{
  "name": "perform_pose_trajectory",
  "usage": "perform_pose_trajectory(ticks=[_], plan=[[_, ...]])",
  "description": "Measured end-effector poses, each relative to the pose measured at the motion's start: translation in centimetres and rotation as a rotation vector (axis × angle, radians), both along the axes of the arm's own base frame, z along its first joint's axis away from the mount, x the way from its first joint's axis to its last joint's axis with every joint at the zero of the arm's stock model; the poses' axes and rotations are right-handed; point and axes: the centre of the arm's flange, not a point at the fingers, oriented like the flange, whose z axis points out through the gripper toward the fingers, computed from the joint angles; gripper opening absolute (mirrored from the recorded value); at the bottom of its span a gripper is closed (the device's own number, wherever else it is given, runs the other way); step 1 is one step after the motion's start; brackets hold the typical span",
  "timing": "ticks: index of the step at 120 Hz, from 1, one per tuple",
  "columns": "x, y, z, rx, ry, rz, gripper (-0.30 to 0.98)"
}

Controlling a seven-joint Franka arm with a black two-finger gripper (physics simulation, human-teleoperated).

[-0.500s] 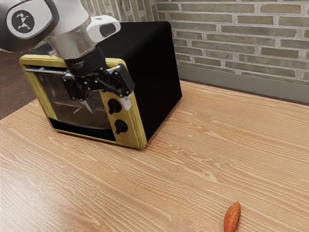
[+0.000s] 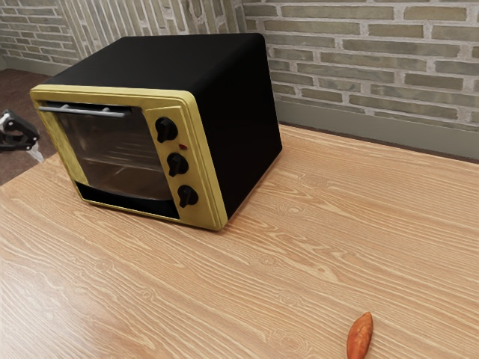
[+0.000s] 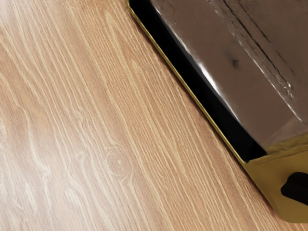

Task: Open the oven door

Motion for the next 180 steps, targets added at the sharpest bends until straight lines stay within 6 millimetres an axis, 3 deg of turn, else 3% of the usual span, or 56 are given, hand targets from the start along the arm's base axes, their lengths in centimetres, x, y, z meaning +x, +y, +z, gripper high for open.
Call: perform_pose_trajectory(ticks=[4, 14, 23, 40, 93, 104, 116, 131, 149, 180], plan=[[-0.2, 0.9, 0.3, 0.02, -0.036, 0.029, 0.68], [-1.6, 1.0, 1.7, 0.099, -0.118, 0.076, 0.68], [-1.5, 1.5, 2.2, 0.115, -0.172, 0.129, 0.68], [1.3, 2.6, 1.2, 0.068, -0.236, 0.207, 0.69], [6.8, 5.5, -3.0, -0.056, -0.338, 0.402, 0.68], [7.1, 5.5, -2.6, -0.066, -0.369, 0.43, 0.68], [7.9, 4.0, -1.7, -0.055, -0.396, 0.424, 0.68], [11.2, 4.7, -2.0, -0.058, -0.403, 0.434, 0.68], [13.2, 5.2, -3.2, -0.077, -0.4, 0.454, 0.68], [14.4, 5.5, -3.6, -0.098, -0.418, 0.486, 0.68]])
